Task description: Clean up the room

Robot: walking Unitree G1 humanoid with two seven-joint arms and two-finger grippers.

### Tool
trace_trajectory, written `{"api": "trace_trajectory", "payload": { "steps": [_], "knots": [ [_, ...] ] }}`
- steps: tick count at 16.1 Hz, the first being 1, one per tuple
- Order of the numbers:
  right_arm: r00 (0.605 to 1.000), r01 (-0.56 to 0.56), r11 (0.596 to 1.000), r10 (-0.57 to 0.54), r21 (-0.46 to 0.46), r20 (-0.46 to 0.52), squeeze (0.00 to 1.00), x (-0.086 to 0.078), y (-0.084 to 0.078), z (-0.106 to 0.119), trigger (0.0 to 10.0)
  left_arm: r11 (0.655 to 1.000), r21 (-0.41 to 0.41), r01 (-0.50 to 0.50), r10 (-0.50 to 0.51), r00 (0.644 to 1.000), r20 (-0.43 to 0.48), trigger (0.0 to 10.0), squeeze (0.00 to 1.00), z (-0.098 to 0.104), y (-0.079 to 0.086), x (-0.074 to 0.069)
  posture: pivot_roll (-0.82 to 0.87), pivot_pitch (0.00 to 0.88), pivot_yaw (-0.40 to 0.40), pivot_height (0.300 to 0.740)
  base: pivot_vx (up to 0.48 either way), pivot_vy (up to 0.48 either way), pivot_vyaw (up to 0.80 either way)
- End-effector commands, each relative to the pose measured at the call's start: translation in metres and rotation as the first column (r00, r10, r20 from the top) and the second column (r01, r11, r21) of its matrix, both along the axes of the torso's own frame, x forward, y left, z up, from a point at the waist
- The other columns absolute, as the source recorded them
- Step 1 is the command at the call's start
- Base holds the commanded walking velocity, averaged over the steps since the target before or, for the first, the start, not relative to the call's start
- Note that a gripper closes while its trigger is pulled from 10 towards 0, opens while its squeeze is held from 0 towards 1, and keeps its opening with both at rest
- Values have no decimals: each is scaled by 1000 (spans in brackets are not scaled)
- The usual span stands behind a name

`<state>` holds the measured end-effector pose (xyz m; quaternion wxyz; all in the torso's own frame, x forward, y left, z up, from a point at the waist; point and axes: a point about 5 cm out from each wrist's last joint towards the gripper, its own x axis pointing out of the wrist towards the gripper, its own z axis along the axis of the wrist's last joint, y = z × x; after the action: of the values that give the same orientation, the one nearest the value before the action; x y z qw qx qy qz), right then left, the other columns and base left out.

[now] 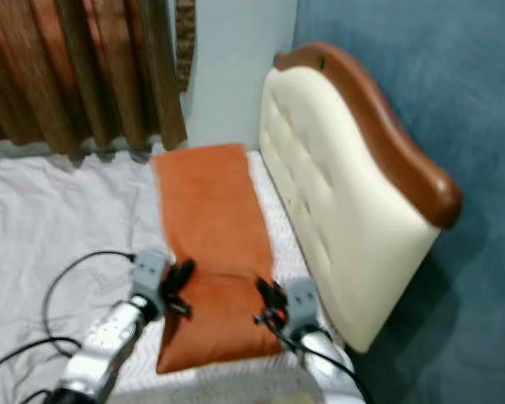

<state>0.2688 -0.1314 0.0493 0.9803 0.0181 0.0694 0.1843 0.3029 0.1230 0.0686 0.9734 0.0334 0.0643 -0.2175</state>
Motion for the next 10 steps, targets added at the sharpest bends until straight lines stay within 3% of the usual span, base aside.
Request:
{"api": "trace_trajectory", "payload": {
  "steps": [1,2,3,5,10],
  "knots": [
    [981,191,981,-191,-16,28,0,5,-45,7,0,979,52,-197,193,979,73,10000,0,16,55,11,14,0,-70,740,416,0,0],
    [981,192,981,-192,-14,29,0,6,-45,8,0,982,60,-181,176,982,74,10000,4,16,54,11,12,0,-68,740,420,0,0],
    [981,192,981,-192,-13,30,0,6,-44,8,0,983,59,-174,170,983,69,10000,1000,15,53,12,12,0,-68,740,446,0,0],
    [981,193,981,-192,-13,30,0,7,-44,8,0,986,53,-159,156,986,56,10000,1000,13,51,12,9,0,-66,740,456,0,0],
    [977,211,977,-211,-11,40,0,15,-45,12,0,992,43,-118,117,993,32,10000,1000,11,47,13,7,0,-61,740,0,0,0]
  ]
}}
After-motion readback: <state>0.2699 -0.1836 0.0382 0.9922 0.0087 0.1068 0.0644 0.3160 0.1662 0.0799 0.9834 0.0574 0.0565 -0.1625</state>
